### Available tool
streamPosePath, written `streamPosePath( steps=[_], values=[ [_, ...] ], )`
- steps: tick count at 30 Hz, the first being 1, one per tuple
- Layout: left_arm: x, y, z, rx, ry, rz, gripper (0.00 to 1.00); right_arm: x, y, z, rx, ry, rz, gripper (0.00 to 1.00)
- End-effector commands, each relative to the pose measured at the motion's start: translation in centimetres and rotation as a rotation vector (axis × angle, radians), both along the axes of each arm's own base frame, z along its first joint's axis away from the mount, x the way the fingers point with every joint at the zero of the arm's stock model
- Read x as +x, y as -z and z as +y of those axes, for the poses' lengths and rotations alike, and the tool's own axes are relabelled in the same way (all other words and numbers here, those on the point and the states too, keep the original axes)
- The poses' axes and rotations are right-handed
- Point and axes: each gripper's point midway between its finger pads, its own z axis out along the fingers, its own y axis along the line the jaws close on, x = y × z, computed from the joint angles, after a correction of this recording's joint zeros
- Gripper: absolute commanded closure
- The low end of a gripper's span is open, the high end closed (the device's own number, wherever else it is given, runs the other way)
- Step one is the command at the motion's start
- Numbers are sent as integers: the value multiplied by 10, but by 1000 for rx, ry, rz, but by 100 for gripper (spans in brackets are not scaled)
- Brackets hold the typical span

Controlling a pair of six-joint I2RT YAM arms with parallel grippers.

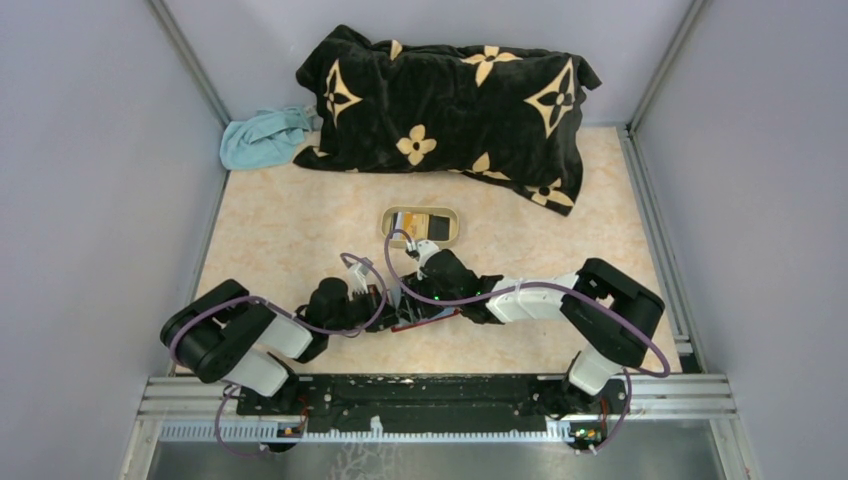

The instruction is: Take the credit cards out of the card holder

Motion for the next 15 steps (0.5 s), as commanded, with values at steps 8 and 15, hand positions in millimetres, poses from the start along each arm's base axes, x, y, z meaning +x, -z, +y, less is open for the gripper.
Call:
streamPosePath(
  steps=[8, 15],
  values=[
    [4, -3, 2, 14, -5, -14, 100, 11, -9, -1, -23, 45, -60, 46],
    [4, -4, 1, 12, -3, -16, 100, 14, -12, -5, -32, 61, -72, 47]
  ],
)
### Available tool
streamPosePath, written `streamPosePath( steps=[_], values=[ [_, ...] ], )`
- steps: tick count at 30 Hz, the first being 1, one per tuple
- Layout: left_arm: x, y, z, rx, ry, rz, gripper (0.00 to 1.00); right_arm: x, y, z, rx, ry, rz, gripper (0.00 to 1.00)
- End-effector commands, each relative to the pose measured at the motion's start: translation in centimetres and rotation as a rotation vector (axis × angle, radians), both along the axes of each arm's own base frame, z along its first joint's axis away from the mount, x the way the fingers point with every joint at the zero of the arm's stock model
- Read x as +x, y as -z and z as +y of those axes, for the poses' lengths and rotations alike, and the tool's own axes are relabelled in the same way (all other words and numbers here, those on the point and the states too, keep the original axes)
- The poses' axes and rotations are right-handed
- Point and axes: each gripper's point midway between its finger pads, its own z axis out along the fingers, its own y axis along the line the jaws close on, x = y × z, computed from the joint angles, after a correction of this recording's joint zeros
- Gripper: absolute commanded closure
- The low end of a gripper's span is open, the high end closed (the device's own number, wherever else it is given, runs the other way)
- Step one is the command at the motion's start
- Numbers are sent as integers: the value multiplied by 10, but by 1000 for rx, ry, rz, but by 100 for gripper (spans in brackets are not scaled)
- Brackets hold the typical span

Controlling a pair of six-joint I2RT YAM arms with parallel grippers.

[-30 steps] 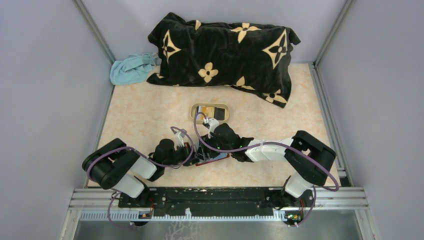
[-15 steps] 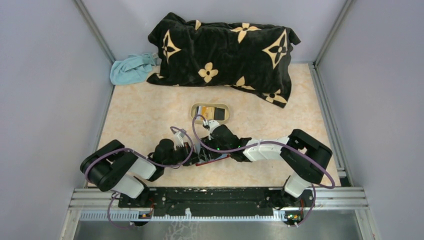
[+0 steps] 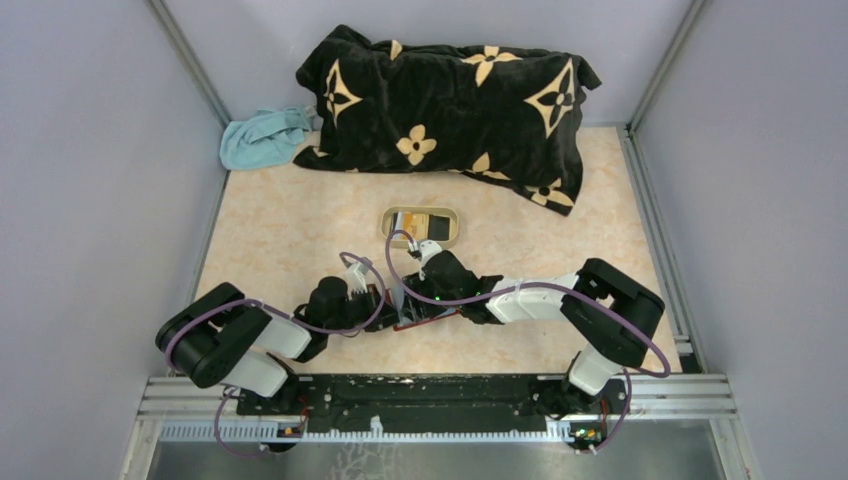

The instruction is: Take the credit cards out of the card holder

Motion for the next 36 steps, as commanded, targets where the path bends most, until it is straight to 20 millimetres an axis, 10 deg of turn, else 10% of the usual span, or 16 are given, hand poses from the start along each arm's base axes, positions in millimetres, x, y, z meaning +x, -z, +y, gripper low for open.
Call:
streamPosePath(
  steps=[1, 6, 12, 25, 36],
  values=[
    [4, -4, -1, 0, 4, -25, 100, 9, -20, 4, 19, 20, -60, 47],
    [5, -7, -2, -3, 2, -33, 100, 13, -22, 0, -2, 35, -74, 52],
    [4, -5, -1, 1, 1, -30, 100, 16, -22, -4, -29, 49, -88, 85],
    [12, -27, 37, 102, -123, -118, 100, 25, -28, -7, -4, 91, -97, 70],
    [12, -28, 16, 14, -59, -80, 100, 29, -17, -17, 2, 126, -54, 100]
  ],
)
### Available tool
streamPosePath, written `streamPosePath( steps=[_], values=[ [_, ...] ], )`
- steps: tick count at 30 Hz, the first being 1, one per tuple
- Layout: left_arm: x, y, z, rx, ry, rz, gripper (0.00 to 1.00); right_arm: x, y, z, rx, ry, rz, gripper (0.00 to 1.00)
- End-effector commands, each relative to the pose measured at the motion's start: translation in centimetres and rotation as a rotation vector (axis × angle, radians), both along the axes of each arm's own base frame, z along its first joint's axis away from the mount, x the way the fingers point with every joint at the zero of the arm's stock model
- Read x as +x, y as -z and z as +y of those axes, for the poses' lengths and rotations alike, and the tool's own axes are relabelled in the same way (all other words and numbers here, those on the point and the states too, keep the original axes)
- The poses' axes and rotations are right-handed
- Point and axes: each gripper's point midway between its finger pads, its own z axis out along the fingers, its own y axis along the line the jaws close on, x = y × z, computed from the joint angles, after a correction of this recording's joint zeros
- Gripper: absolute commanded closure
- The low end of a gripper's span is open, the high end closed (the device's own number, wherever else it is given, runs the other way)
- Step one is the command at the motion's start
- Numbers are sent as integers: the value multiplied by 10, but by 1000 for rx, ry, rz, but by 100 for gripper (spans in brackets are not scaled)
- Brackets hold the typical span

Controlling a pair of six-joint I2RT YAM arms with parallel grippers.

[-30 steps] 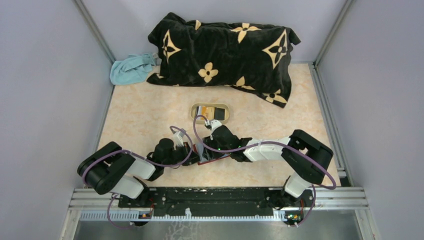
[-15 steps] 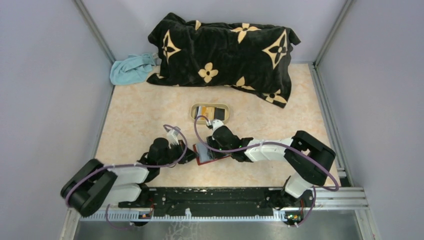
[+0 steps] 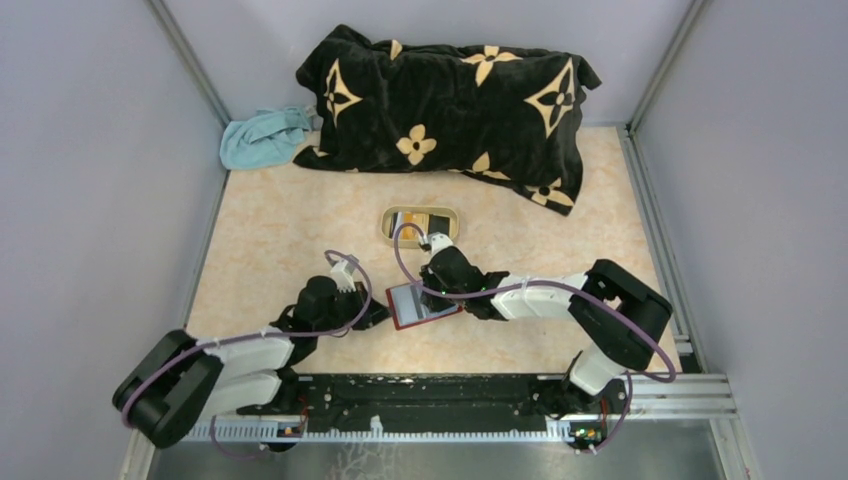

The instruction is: Take the credit cards out of the card holder

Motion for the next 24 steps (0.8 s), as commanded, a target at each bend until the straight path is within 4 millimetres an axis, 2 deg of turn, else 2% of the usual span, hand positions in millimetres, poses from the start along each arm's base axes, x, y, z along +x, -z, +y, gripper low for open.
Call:
streamPosePath(
  steps=[1, 3, 6, 12, 16, 24],
  values=[
    [4, -10, -15, -75, 41, -8, 100, 7, -17, 9, 69, 5, -33, 100],
    [5, -11, -19, -94, 49, -9, 100, 6, -14, 8, 72, 8, -28, 96],
    [6, -10, -22, -104, 54, -6, 100, 6, -9, 5, 63, 12, -20, 100],
    [10, -9, -20, -82, 40, -10, 100, 2, 2, 0, 54, 15, -6, 100],
    [11, -16, -22, -91, 47, -18, 100, 1, 8, -4, 55, 23, 8, 100],
    [13, -18, -23, -82, 48, -15, 100, 1, 9, -5, 64, 25, 13, 100]
  ],
)
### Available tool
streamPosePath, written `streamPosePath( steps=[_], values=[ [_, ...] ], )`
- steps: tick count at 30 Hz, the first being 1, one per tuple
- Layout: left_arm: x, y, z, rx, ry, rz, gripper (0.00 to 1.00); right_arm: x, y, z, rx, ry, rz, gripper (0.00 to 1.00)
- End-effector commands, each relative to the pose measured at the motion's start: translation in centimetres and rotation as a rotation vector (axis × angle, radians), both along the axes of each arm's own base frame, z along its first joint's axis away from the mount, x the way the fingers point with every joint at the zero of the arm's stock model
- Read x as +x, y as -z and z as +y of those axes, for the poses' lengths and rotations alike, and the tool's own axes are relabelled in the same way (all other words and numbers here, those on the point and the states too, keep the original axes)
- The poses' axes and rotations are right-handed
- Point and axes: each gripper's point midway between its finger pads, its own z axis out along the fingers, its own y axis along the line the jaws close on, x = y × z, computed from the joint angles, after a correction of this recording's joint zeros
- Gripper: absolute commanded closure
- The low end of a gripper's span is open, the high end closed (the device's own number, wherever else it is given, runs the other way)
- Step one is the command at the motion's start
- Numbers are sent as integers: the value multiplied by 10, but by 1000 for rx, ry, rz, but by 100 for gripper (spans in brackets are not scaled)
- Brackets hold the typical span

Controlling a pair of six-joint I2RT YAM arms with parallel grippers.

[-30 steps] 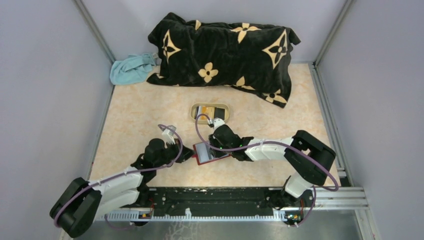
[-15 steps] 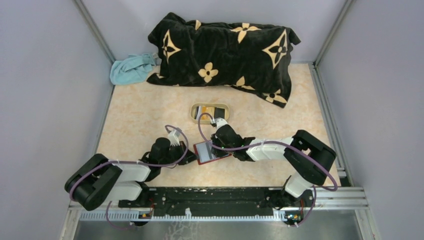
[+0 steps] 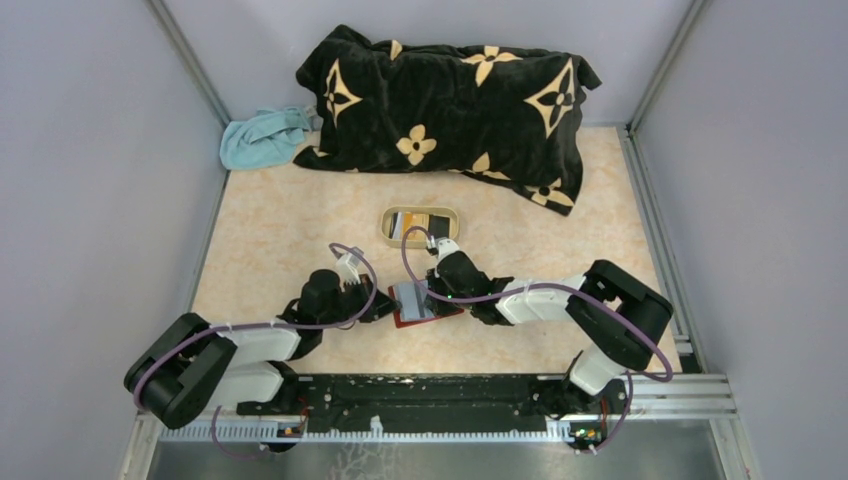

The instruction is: Take the credit cards out of the card holder

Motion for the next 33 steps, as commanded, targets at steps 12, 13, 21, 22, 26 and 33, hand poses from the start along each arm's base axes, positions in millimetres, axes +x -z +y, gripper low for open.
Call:
streamPosePath(
  steps=[12, 13, 21, 22, 26, 33],
  values=[
    [2, -4, -1, 7, 10, -6, 96, 6, -3, 2, 25, 8, -5, 100],
    [1, -3, 0, 12, 7, -8, 96, 6, -2, 2, 24, 7, -5, 100],
    [-3, -7, 13, 36, -38, -16, 97, 6, 0, 2, 22, 9, -3, 100],
    [-2, -9, 13, 31, -39, -25, 97, 6, 0, 2, 24, 9, -2, 100],
    [2, -13, 10, 29, -34, -32, 97, 6, 0, 3, 27, 5, 2, 100],
    [4, 3, 3, 44, -10, 12, 97, 6, 0, 1, 26, 9, 4, 100]
  ],
)
